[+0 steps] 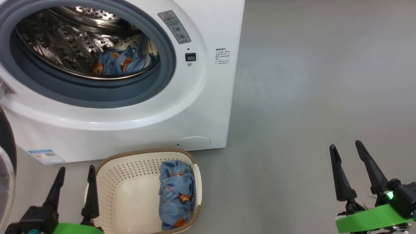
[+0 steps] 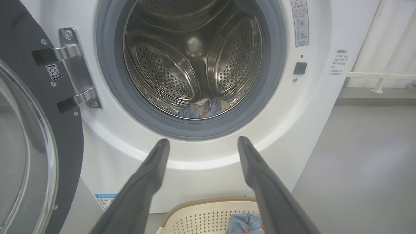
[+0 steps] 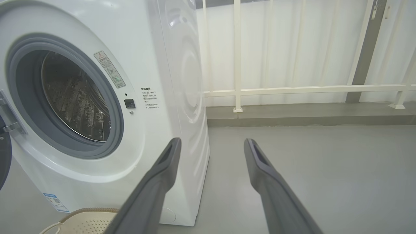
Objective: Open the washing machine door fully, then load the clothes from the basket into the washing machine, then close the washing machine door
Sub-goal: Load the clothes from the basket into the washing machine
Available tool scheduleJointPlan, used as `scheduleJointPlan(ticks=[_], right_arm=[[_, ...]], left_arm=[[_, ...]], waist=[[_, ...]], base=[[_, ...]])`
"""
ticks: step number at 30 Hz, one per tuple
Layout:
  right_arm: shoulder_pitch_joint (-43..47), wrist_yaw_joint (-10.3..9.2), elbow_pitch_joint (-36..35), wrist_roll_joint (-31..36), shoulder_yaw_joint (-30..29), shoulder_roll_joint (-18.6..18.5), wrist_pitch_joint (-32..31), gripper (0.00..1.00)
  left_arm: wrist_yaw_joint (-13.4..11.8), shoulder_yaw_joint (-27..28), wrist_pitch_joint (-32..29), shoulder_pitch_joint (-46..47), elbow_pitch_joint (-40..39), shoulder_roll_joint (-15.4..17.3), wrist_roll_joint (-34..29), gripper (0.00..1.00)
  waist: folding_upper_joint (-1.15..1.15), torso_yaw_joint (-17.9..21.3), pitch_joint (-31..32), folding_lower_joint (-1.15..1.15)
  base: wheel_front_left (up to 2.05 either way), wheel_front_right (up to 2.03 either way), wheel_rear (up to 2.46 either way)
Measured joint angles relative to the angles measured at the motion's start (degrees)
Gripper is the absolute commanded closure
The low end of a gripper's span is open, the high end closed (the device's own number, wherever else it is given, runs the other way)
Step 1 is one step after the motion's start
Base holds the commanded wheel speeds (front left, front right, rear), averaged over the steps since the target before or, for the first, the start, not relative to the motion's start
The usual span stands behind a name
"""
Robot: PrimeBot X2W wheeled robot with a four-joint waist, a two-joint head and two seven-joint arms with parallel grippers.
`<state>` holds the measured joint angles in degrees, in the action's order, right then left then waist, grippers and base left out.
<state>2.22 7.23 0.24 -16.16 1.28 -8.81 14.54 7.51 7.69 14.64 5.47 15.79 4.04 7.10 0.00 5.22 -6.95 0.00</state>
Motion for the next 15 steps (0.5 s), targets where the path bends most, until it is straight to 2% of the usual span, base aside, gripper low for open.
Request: scheduleJointPlan(ticks=[15], right_arm=[[0.83, 0.0, -0.05, -0.01, -0.01, 0.32, 0.0, 0.0]], left_arm=[[0.0, 0.18, -0.01, 0.05, 1.81, -0.38, 0.54, 0.0]], waist=[[0.0, 0.26, -0.8, 0.0]], base=[[0.0, 0.0, 0.0]])
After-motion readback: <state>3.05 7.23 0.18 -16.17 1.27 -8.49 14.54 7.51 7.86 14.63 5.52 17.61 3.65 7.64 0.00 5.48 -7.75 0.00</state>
